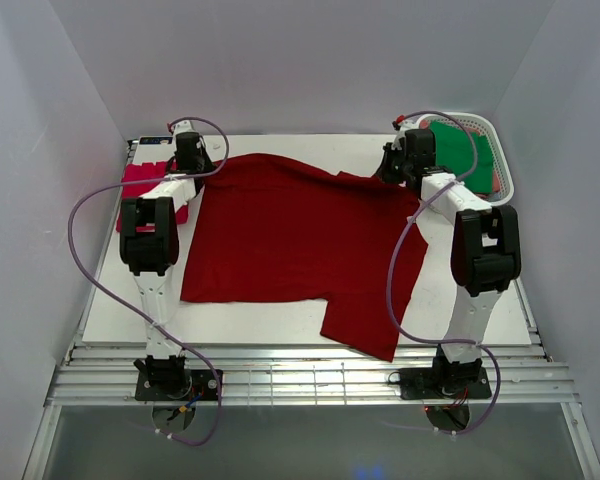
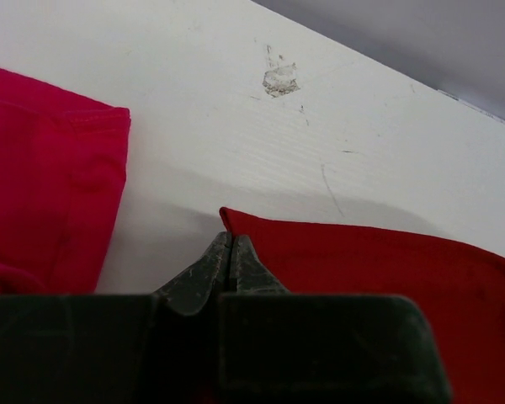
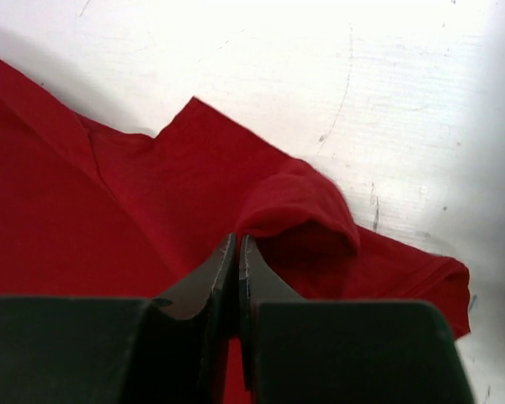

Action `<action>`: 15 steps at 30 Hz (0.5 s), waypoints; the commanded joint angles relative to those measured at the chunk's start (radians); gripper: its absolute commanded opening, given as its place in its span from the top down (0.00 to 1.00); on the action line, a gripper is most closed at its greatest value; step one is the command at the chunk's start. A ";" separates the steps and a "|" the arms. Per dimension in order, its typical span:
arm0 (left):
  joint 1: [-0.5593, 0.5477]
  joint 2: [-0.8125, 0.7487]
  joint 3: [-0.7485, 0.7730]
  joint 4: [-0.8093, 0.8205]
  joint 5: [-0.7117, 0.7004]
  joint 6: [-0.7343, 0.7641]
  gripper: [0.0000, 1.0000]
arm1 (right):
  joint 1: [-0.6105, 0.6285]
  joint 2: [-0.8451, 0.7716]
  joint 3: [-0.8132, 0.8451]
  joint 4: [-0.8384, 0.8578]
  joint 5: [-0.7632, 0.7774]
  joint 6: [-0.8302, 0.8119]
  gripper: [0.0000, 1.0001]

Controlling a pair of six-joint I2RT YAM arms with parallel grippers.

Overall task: Fold and stack the t-shirts
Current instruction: Fold the tshirt

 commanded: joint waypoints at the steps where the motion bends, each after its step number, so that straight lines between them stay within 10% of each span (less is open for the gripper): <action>1: 0.008 -0.112 -0.050 0.027 0.028 -0.002 1.00 | 0.009 -0.082 -0.046 -0.025 0.019 -0.017 0.92; 15: 0.009 -0.313 -0.346 0.090 0.037 0.030 1.00 | 0.028 -0.245 -0.267 -0.050 0.039 -0.016 0.92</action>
